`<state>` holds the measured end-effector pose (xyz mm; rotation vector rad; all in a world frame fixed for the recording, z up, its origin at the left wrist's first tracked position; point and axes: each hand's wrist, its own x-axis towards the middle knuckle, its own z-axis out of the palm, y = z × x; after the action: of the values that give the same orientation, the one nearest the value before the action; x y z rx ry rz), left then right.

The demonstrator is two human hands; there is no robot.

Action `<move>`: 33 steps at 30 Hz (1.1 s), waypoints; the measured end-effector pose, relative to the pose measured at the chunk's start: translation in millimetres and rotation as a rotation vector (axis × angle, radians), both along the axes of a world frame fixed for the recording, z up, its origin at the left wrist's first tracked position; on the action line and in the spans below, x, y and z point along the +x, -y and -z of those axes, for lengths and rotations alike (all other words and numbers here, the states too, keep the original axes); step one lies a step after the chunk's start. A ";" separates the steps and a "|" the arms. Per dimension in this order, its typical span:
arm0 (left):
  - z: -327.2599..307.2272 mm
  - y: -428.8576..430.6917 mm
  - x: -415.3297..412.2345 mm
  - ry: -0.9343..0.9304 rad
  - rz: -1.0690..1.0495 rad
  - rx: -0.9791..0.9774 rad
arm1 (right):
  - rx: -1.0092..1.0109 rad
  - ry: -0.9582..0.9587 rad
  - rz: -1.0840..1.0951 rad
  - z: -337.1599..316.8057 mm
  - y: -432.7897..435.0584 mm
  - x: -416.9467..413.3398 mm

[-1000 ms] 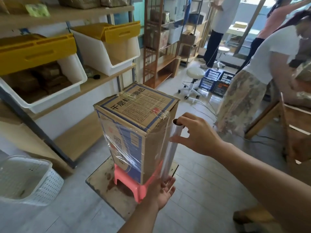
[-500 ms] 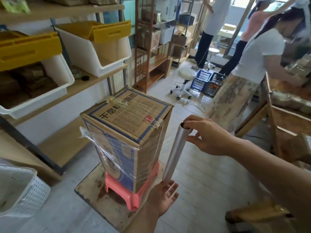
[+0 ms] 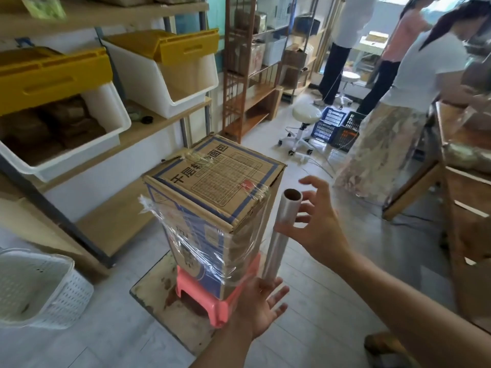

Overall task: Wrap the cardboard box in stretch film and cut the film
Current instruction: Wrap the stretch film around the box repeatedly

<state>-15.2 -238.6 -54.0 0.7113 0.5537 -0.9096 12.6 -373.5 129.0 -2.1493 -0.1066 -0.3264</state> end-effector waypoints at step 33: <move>-143.3 -188.0 143.2 0.398 -0.433 0.771 | 0.004 0.018 0.086 -3.7 -29.3 -16.5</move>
<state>128.1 -50.6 89.3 1.3641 0.6649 -0.1090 -3.9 -344.2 132.6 -2.1511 -0.0237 -0.3953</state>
